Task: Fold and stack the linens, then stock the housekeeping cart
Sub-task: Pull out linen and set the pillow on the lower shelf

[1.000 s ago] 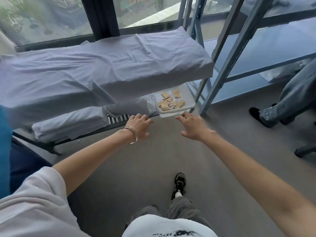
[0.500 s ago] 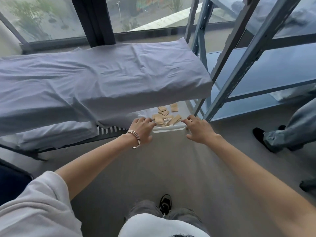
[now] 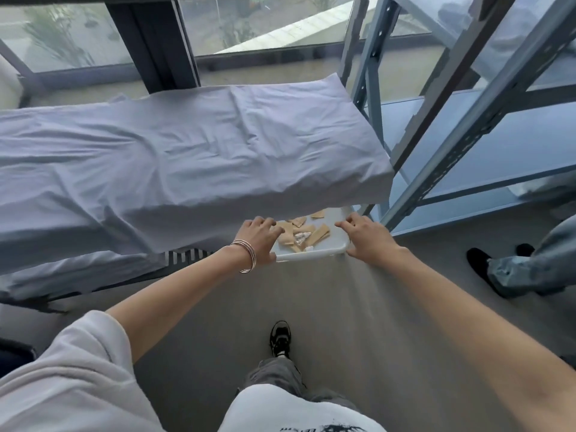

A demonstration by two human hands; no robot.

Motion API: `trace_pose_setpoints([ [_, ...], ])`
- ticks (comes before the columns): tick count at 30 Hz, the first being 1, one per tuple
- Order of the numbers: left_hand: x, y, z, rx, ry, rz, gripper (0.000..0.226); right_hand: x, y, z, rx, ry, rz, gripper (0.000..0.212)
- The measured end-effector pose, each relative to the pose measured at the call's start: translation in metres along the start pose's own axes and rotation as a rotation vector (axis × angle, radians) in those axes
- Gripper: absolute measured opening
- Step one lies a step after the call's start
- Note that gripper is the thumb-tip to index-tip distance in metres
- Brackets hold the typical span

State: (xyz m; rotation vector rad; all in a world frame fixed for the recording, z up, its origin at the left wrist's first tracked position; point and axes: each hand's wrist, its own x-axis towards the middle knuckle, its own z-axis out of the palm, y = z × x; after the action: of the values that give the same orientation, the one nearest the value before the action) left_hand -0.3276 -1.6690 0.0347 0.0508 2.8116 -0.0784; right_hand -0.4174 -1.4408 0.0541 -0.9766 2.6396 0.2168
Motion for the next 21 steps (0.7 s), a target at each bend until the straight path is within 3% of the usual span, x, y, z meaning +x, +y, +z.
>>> trace_pose_setpoints([
  [9,0.033,-0.088,-0.023,-0.015,0.010,-0.140,0.063,0.117,-0.031,-0.052,-0.090,0.066,-0.210,0.064],
  [21,-0.033,-0.165,-0.026,-0.127,-0.023,-0.520,0.059,0.204,-0.119,-0.093,-0.142,0.093,-0.568,0.065],
])
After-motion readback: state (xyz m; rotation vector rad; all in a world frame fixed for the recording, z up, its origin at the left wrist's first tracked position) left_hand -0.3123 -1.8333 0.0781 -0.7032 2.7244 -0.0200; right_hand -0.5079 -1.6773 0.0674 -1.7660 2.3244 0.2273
